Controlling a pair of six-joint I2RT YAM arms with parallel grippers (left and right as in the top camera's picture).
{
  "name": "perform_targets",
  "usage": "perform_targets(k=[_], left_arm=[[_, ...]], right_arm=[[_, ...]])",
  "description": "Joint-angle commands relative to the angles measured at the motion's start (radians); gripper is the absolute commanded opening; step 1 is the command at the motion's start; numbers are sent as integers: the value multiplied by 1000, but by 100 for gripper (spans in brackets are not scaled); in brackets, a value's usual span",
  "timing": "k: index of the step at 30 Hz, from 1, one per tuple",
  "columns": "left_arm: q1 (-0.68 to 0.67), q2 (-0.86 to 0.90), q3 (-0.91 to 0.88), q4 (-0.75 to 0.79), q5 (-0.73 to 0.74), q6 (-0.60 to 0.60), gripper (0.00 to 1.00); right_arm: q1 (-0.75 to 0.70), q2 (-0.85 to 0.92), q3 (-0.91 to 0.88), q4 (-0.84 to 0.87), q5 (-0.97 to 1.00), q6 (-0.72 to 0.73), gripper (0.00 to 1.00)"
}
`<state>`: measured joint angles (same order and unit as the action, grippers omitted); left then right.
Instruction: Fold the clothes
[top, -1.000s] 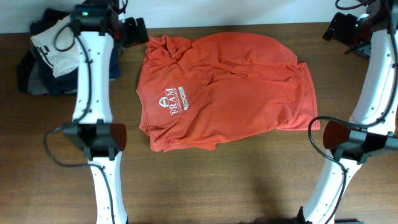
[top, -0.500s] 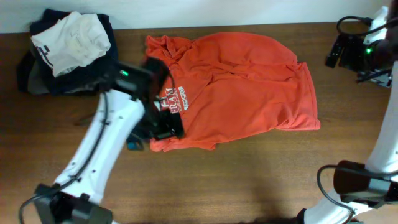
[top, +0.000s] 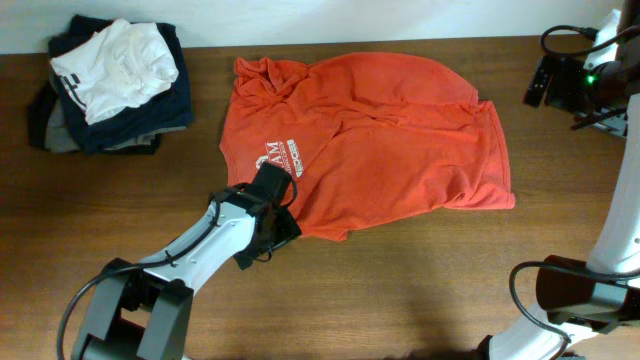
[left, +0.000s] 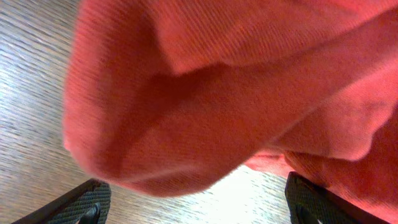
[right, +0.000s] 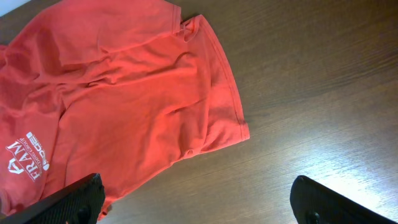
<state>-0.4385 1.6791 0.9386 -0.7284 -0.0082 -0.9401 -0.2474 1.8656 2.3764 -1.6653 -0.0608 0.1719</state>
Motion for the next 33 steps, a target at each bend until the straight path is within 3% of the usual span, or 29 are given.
perform_targets(k=[1, 8, 10, 13, 15, 19, 23, 26, 33], left_arm=[[37, 6, -6, 2, -60, -18, 81], [60, 73, -6, 62, -60, -16, 79], [60, 73, -6, 77, -60, -16, 68], [60, 73, -6, 23, -60, -9, 33], [60, 73, -6, -11, -60, -9, 26], [64, 73, -2, -86, -45, -8, 1], [146, 22, 90, -401, -101, -8, 1], [212, -31, 98, -476, -122, 39, 1], [214, -30, 98, -454, -132, 40, 1]], right_arm=[[-3, -10, 2, 0, 16, -7, 99], [-3, -10, 2, 2, 16, -7, 99], [-3, -10, 2, 1, 16, -7, 99], [-3, -10, 2, 1, 16, -7, 99], [-3, -10, 2, 2, 16, -7, 99], [-3, -10, 2, 5, 17, -7, 99], [-3, -3, 2, 4, 100, -5, 99], [-3, 46, -26, -34, 159, 82, 99], [6, 58, -613, 13, 21, 121, 99]])
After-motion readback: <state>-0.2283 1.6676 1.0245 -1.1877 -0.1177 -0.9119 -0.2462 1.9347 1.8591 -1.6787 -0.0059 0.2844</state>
